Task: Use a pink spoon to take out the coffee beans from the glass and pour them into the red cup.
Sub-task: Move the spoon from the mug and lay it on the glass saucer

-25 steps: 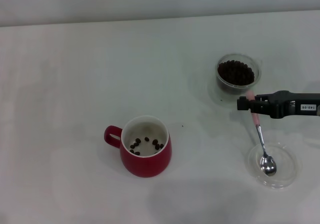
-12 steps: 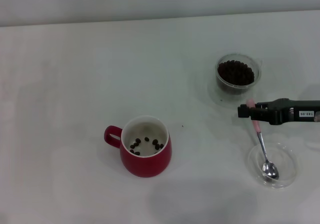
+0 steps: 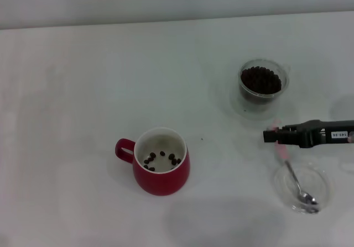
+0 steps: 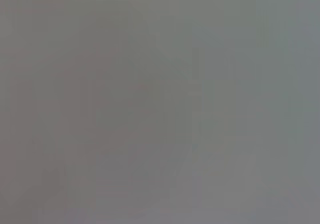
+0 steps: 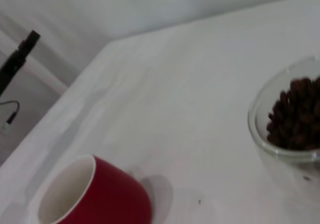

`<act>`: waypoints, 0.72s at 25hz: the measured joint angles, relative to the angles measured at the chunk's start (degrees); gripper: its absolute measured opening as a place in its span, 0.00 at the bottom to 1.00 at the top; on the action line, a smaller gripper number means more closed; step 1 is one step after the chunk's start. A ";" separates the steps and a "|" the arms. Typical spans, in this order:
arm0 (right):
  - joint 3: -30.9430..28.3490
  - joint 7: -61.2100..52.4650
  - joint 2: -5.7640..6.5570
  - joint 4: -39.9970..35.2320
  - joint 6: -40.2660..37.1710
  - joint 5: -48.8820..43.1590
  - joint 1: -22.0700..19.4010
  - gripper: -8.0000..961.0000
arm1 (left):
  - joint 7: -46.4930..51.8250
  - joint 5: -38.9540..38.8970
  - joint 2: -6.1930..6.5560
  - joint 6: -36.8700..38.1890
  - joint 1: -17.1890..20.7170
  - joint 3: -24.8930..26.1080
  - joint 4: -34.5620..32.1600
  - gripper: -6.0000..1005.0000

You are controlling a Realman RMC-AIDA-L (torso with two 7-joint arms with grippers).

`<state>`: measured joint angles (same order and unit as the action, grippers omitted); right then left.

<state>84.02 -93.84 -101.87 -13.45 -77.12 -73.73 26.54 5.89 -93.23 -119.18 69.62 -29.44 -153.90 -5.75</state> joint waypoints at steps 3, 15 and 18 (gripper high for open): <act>-0.02 -1.31 0.00 0.01 0.60 -1.20 0.16 0.18 | 0.00 0.14 0.00 -0.17 0.00 0.00 -0.17 0.80; -1.88 -2.27 -0.11 -0.59 0.96 -1.11 0.26 0.39 | 0.00 0.25 0.00 -0.19 0.06 0.00 -0.21 0.80; -5.33 -1.96 -0.13 -0.66 0.11 -1.09 0.02 0.46 | 0.00 0.25 0.00 -0.20 0.08 0.00 -0.22 0.80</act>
<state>78.70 -95.80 -102.00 -14.11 -77.01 -74.82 26.56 5.89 -92.98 -119.18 69.43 -29.37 -153.90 -5.98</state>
